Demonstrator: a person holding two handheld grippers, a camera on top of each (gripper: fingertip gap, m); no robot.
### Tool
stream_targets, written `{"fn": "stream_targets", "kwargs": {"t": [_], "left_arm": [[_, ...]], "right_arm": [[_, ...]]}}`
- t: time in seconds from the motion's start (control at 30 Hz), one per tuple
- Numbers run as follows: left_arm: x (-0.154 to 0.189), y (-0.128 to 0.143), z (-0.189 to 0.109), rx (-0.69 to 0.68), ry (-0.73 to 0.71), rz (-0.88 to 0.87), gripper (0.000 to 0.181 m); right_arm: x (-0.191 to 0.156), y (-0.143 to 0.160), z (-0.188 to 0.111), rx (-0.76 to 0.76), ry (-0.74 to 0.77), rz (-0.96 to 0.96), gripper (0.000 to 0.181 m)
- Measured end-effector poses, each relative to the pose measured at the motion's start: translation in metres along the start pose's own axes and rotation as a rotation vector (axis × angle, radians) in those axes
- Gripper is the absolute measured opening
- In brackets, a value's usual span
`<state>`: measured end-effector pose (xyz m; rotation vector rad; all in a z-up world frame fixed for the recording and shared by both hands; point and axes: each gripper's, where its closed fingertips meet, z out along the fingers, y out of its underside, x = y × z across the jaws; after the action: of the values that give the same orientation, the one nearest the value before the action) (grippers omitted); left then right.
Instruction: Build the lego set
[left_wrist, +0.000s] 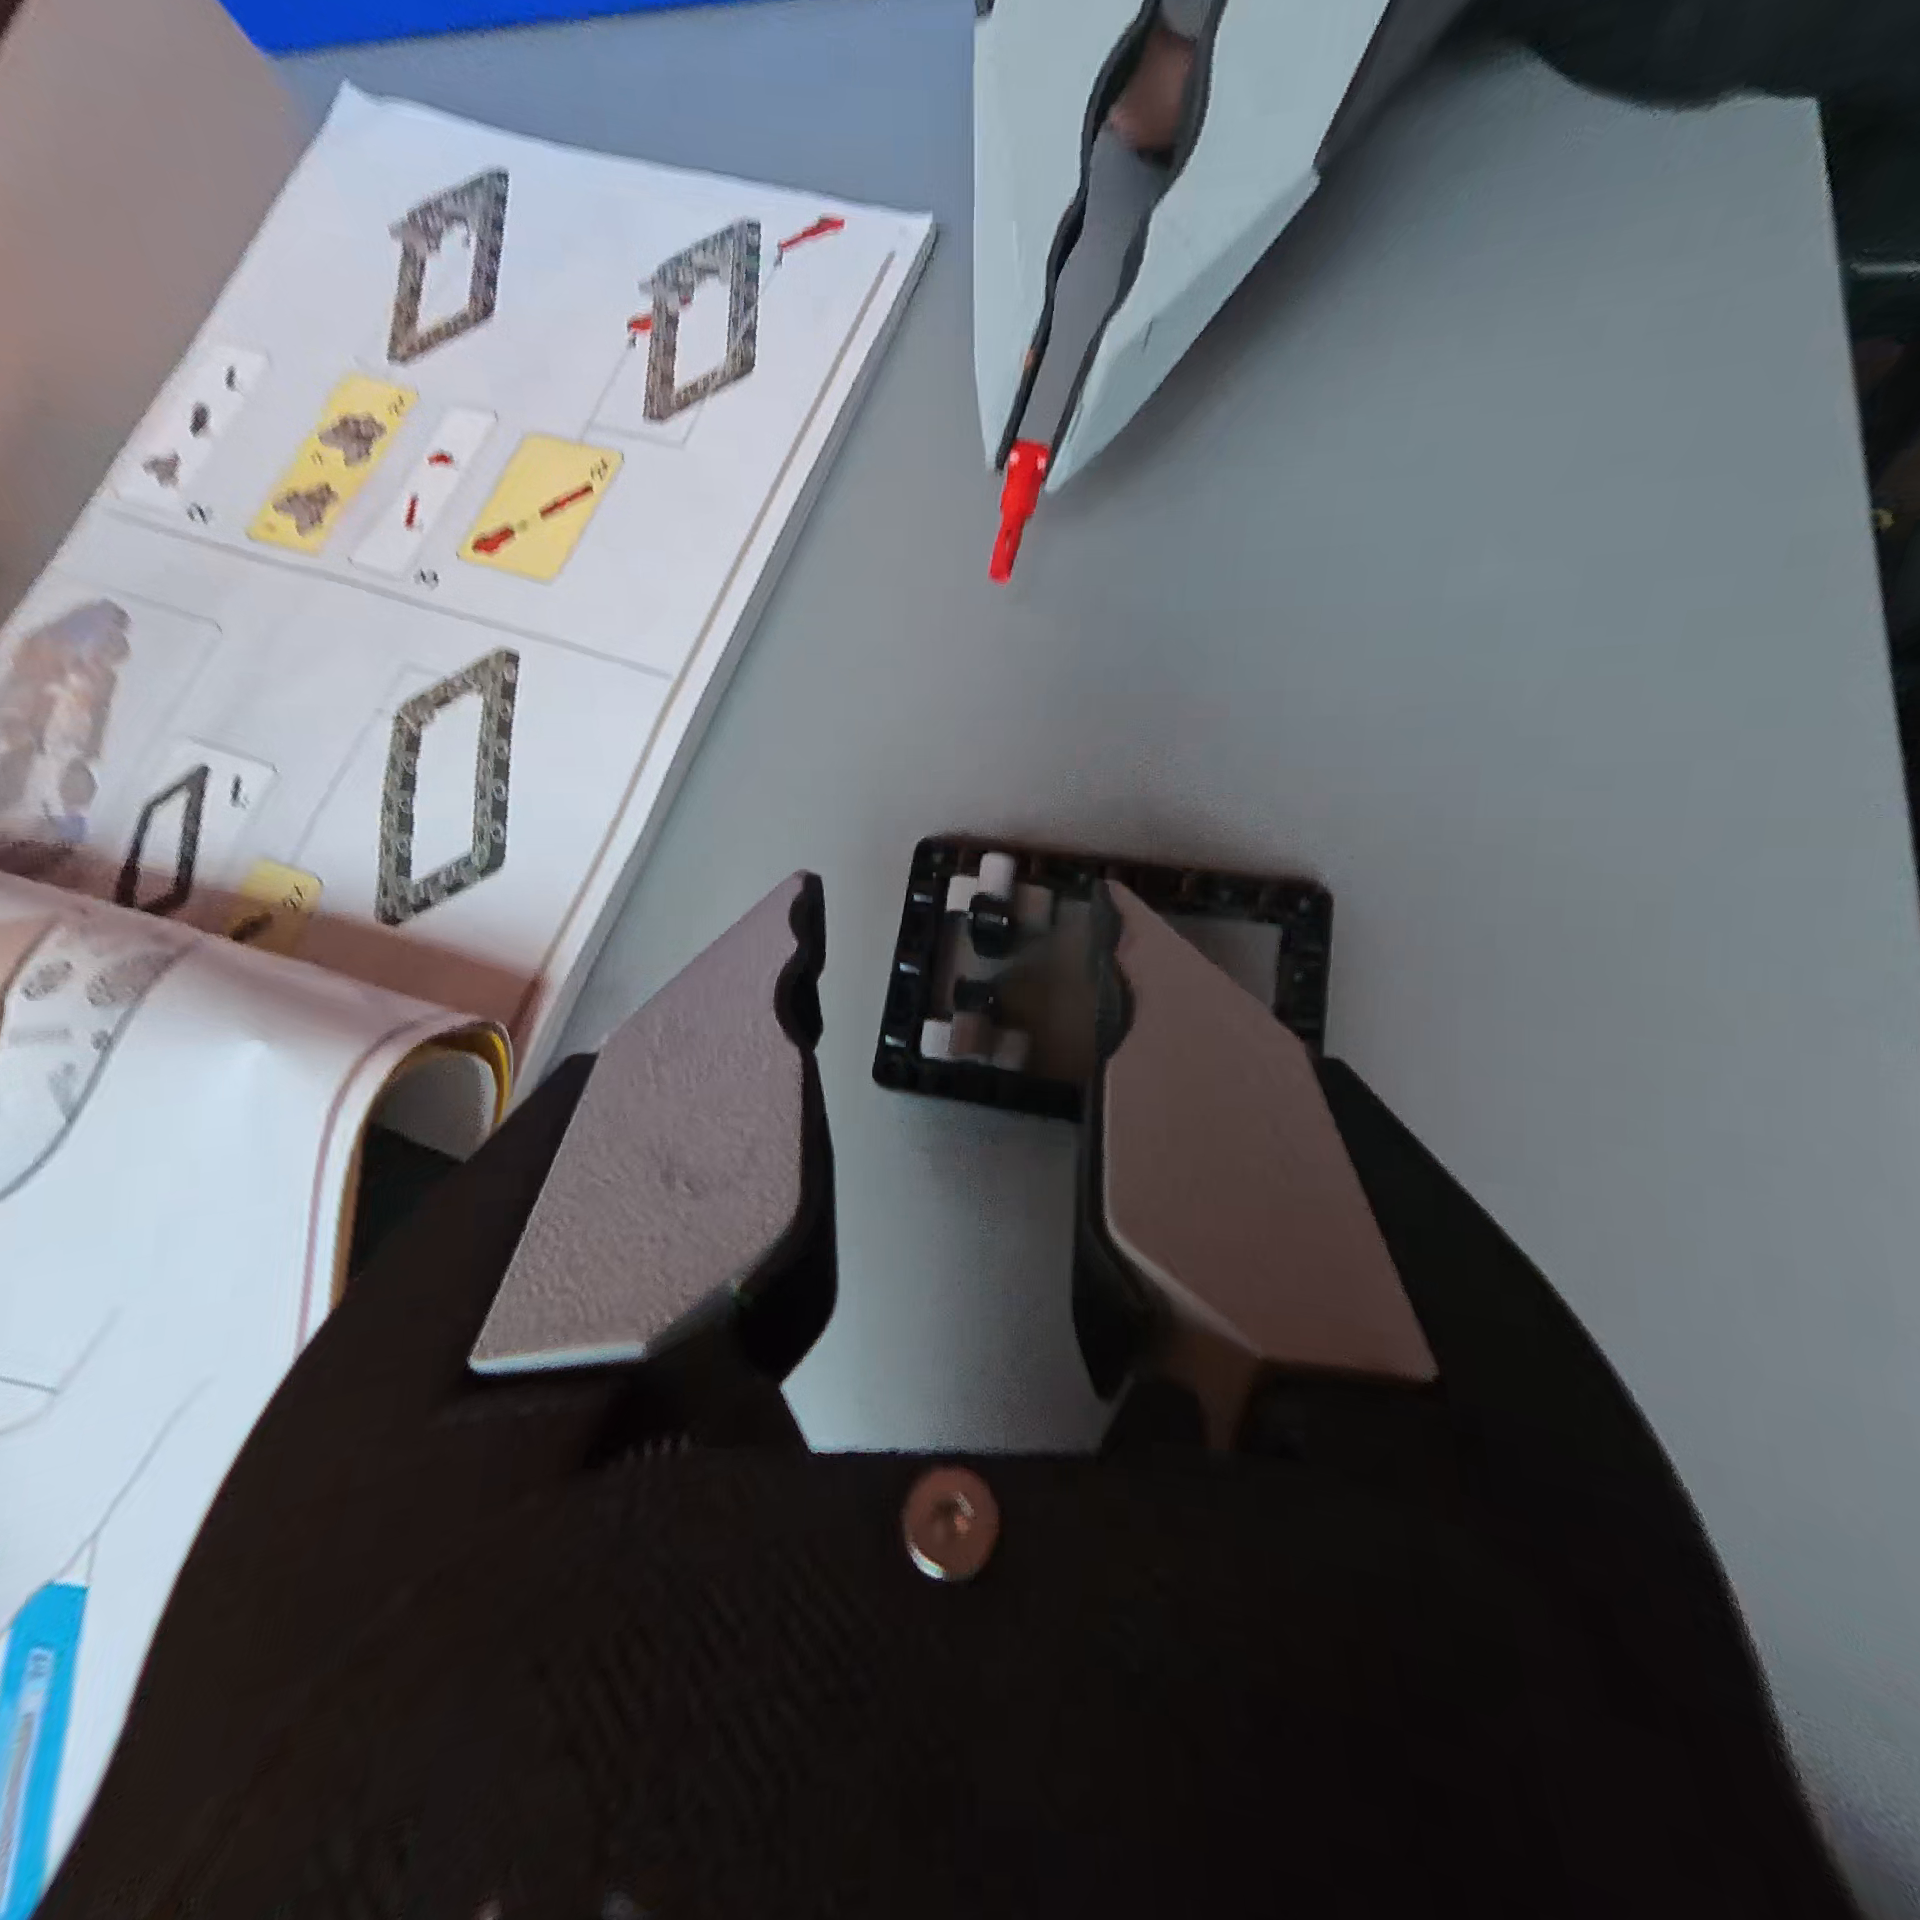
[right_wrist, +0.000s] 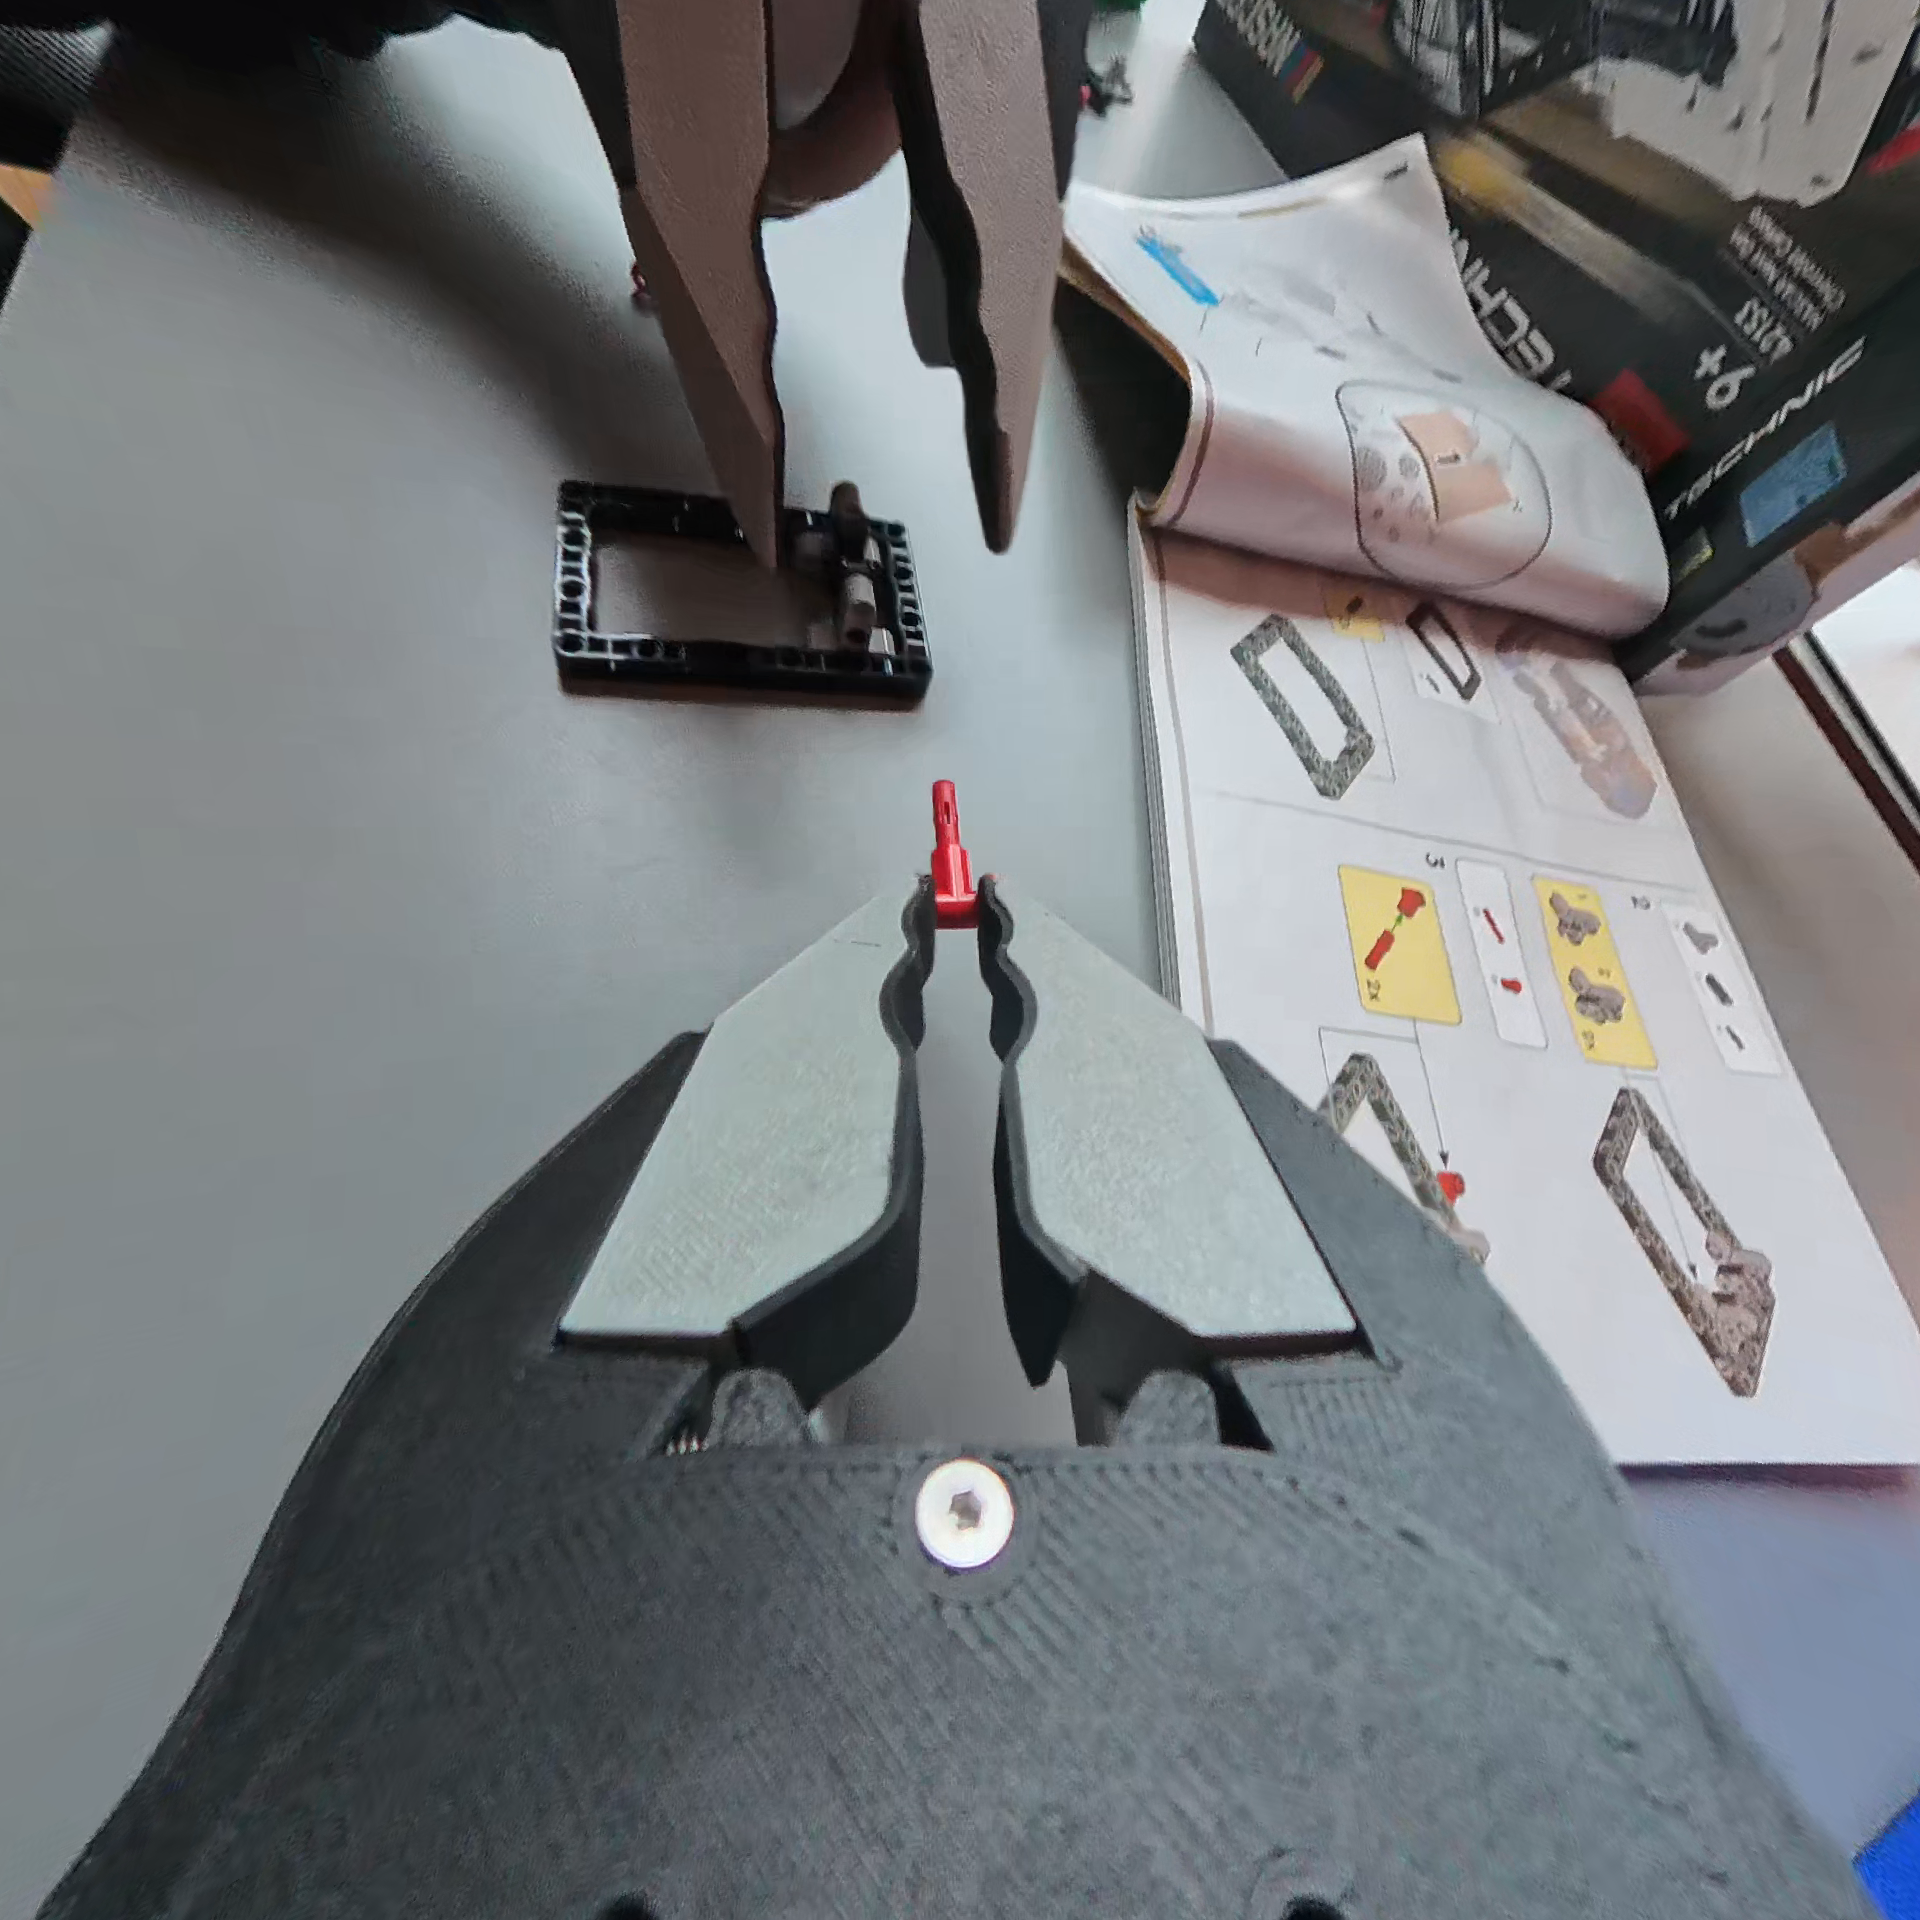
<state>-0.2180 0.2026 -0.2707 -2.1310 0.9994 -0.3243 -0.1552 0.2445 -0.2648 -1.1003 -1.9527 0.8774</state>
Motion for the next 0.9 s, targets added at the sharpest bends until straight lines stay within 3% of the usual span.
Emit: {"fn": "stream_targets", "kwargs": {"t": [0.03,0.23,0.57,0.9], "left_arm": [[-0.001,0.006,0.001,-0.013,0.002,-0.010,0.049],[0.003,0.023,0.013,-0.068,0.081,-0.054,0.045],[0.005,0.021,0.014,-0.062,0.082,-0.052,0.037],[0.005,0.021,0.014,-0.084,0.089,-0.040,0.038]], "right_arm": [[0.001,0.004,0.000,-0.016,-0.001,0.015,0.005],[0.001,0.014,0.001,-0.065,-0.071,0.113,0.005],[0.003,0.021,-0.006,-0.072,-0.130,0.158,0.005],[-0.028,0.005,0.018,-0.108,-0.198,0.140,0.005]]}}
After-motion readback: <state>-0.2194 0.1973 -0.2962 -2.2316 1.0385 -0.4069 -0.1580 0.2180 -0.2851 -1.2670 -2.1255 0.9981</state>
